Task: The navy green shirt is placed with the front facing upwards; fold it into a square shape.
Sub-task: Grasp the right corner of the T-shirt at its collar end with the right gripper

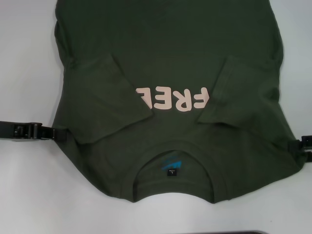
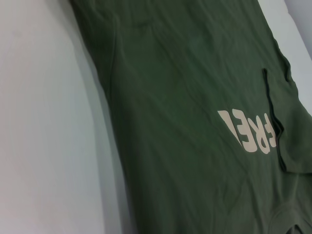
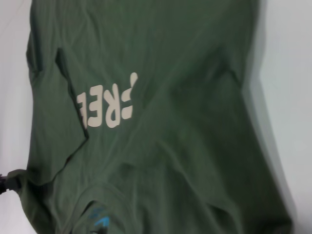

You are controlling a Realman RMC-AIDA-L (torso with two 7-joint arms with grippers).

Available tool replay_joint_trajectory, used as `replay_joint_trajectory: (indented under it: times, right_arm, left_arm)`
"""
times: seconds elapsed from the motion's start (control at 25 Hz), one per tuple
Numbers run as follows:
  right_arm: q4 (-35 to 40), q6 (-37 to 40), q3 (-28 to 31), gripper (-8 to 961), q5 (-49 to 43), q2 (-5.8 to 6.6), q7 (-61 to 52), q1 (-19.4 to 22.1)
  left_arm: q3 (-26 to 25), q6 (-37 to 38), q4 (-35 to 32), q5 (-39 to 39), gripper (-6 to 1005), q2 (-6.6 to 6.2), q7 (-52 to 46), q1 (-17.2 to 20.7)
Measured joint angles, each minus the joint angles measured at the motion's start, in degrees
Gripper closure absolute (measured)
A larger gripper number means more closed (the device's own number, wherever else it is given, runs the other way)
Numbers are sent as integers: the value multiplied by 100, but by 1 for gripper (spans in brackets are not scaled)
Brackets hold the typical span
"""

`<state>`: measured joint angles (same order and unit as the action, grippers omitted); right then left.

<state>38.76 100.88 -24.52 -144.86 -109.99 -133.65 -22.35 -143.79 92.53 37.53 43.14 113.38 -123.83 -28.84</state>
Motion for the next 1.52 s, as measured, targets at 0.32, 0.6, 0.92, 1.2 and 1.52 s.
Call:
replay_joint_trajectory:
  times: [0.32,0.6,0.92,1.2,1.52]
  right_arm:
    - [0,11,0,79,6,-126,34,-169]
    - [0,47,0,80,18,-176,54,-313]
    - [0,79,55,80,20,-58,46,-170]
    - [66,173,61,81,13,11,22,77]
    - [59,127,70,82,-5,-18,33,171]
  left_arm:
    - [10,-7,0,1,964,0,0,-25]
    - [9,-64,0,0,964,0,0,-34]
    - [8,-77,-9,7,964,0,4,-35]
    - [-17,-87,-9,10,964,4,7,-55]
    - [4,-103,-9,10,964,8,18,-112]
